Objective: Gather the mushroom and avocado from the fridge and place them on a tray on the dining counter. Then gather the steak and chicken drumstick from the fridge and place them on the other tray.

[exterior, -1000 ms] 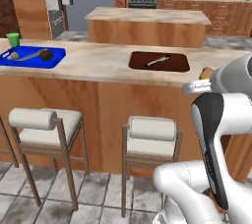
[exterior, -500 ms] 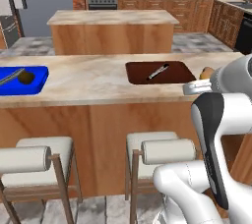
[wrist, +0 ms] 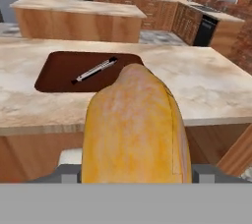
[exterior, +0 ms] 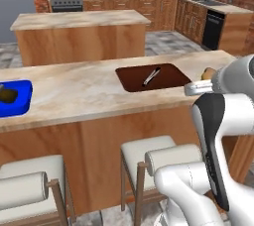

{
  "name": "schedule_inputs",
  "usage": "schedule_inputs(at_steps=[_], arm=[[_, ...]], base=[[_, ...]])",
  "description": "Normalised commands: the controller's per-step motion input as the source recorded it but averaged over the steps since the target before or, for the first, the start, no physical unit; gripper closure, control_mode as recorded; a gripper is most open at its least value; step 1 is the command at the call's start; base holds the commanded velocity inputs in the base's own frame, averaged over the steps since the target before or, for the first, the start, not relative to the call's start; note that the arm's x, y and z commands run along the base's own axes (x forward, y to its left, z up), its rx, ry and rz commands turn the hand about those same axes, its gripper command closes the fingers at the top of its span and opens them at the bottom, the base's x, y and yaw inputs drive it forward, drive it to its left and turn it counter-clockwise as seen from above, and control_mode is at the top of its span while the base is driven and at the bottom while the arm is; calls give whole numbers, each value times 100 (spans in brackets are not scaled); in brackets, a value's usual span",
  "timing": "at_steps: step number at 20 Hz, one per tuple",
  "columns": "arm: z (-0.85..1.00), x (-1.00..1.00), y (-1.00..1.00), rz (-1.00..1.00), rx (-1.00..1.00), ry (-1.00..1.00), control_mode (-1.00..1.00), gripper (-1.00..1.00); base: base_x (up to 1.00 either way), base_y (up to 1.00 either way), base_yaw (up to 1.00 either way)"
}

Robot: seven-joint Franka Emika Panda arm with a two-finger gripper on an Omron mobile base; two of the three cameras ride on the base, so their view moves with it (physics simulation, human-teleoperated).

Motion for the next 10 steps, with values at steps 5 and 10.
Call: schedule_inputs(at_steps=[5, 10], arm=[[0, 76, 31, -14, -1, 12, -100, 100], [0, 100, 39, -2, 0, 19, -100, 100]], base=[[13, 3, -5], [0, 0, 0]])
